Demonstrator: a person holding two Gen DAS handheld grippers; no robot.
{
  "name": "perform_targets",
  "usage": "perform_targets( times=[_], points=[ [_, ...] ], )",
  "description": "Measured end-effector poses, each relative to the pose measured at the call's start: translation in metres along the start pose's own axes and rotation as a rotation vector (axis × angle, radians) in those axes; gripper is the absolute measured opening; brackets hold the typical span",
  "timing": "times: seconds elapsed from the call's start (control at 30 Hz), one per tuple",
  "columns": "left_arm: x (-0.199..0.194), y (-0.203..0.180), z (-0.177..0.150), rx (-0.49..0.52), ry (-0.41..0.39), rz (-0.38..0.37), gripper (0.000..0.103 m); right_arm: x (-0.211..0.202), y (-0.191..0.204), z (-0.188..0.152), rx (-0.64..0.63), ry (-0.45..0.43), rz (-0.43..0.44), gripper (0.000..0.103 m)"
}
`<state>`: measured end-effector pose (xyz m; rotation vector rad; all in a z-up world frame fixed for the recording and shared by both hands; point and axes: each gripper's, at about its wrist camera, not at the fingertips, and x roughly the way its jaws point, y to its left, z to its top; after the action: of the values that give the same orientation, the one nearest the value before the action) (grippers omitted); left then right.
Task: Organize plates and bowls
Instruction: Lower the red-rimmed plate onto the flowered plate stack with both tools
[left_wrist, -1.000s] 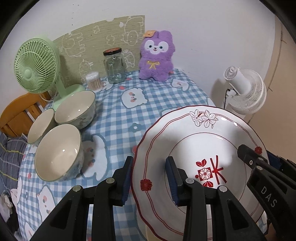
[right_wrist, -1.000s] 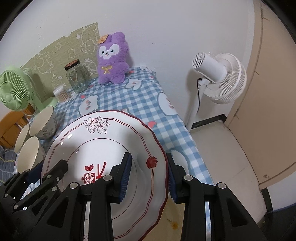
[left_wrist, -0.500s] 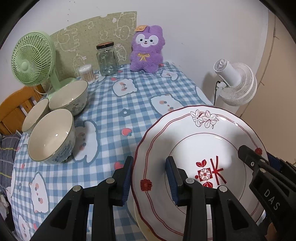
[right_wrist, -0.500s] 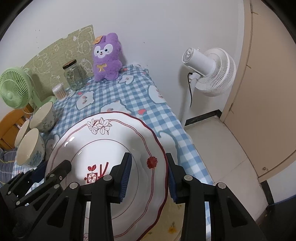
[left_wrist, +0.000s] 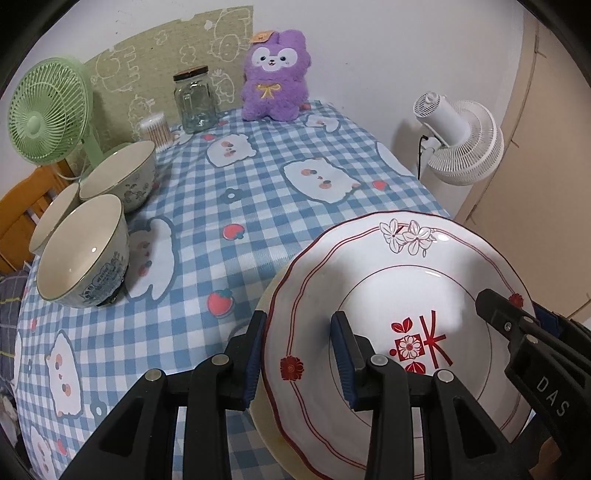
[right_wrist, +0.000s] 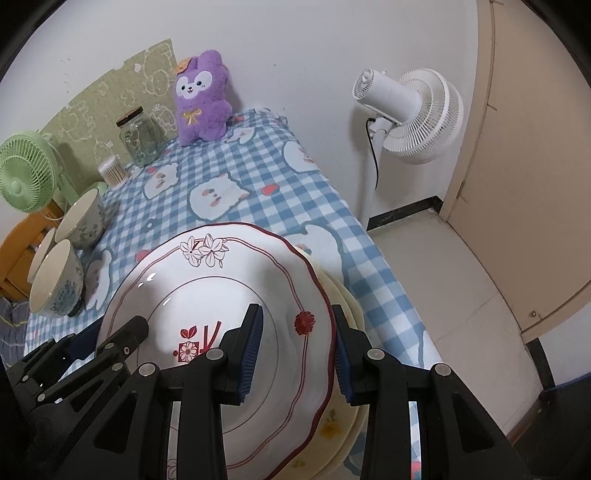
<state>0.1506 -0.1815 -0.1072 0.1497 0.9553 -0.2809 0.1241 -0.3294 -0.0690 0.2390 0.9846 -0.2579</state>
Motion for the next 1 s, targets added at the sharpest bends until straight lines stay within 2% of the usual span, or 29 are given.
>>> perform_targets(
  times=[0.3,0.57,0.73,0.9,1.0],
  points=[
    [-0.001,-0.005,-0.004,0.049,-0.027,0.022,0.035,0.004,-0.003,-0.005,-0.006,0.009,-0.007,0.039],
    [-0.005,-0.014,-0.016,0.125,-0.067,0.048,0.036,0.003,0.003,-0.01,-0.051,-0.017,-0.095,0.039],
    [-0.005,-0.015,-0.017,0.13,-0.072,0.053,0.036,0.003,0.009,-0.015,-0.091,-0.027,-0.14,0.039],
    [-0.005,-0.028,-0.026,0.211,-0.096,0.112,0.036,0.002,0.012,-0.017,-0.102,-0.031,-0.169,0.039],
    [-0.005,-0.029,-0.026,0.218,-0.104,0.119,0.036,0.003,0.014,-0.019,-0.117,-0.042,-0.198,0.039]
  ],
)
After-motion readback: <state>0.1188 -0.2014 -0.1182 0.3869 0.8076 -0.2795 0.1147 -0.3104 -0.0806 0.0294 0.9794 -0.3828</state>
